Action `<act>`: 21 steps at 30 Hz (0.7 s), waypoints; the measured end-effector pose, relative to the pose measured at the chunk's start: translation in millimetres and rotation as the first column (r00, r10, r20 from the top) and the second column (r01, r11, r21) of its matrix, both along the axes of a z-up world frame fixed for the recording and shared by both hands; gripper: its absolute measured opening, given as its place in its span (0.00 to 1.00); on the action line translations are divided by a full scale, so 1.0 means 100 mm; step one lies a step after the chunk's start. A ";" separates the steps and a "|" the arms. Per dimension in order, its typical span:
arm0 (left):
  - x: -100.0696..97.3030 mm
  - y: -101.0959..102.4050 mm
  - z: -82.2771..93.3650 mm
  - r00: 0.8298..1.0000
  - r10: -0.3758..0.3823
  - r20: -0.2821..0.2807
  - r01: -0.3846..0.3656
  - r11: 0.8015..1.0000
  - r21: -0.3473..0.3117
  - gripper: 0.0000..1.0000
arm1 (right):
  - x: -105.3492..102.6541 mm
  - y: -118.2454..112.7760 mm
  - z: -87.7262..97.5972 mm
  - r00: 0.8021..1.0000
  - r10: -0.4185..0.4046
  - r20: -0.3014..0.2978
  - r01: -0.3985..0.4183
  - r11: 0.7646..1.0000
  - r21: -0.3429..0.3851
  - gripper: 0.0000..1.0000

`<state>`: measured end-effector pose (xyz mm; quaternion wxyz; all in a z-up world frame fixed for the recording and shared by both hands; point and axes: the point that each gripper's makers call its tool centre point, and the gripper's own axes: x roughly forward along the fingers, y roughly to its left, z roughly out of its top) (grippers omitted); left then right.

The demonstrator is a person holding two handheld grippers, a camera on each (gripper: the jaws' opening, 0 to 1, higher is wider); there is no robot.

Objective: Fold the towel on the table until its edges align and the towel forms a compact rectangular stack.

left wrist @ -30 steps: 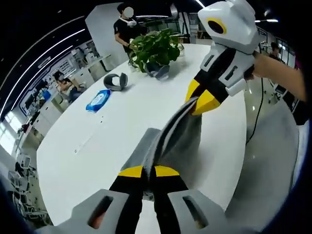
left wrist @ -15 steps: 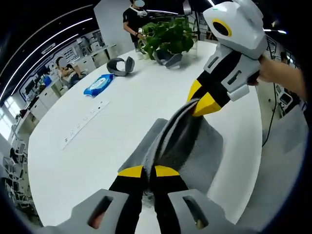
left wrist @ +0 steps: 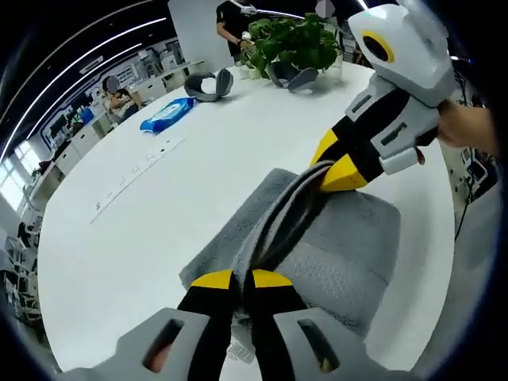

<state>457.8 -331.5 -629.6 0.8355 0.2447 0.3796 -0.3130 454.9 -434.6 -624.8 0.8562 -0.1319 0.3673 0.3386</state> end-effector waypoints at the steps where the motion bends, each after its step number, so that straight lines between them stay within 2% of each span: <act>1: 0.01 0.00 -0.02 1.000 0.002 0.000 -0.002 1.000 -0.001 0.07 | 0.01 0.00 -0.02 1.000 -0.005 -0.003 0.005 1.000 0.001 0.09; 5: 0.10 0.01 -0.10 1.000 0.031 0.000 -0.031 0.999 -0.025 0.06 | 0.04 0.01 -0.12 0.998 -0.058 -0.010 0.058 0.998 0.016 0.08; 6: 0.13 0.00 -0.13 0.998 0.052 -0.016 -0.053 0.997 -0.049 0.06 | 0.05 0.01 -0.13 0.998 -0.066 0.002 0.066 0.998 0.015 0.07; 9: 0.19 0.00 -0.13 0.998 0.053 -0.024 -0.055 0.997 -0.058 0.06 | 0.09 0.00 -0.18 0.996 -0.087 0.036 0.086 0.996 0.025 0.06; 12: 0.22 -0.02 -0.13 0.999 0.038 -0.011 -0.038 0.998 -0.048 0.06 | 0.13 0.00 -0.18 0.991 -0.136 -0.013 0.137 0.989 0.061 0.06; 15: 0.28 -0.02 -0.13 1.000 0.027 -0.002 -0.027 0.999 -0.042 0.06 | 0.18 -0.01 -0.20 0.987 -0.148 -0.055 0.152 0.986 0.072 0.06; 18: 0.33 -0.03 -0.12 1.000 0.000 -0.001 0.000 1.000 -0.022 0.06 | 0.21 -0.01 -0.19 0.977 -0.168 -0.128 0.182 0.978 0.103 0.07; 21: 0.35 -0.02 -0.09 0.999 -0.021 0.024 0.021 1.000 -0.009 0.07 | 0.24 -0.02 -0.14 0.984 -0.141 -0.109 0.154 0.981 0.120 0.09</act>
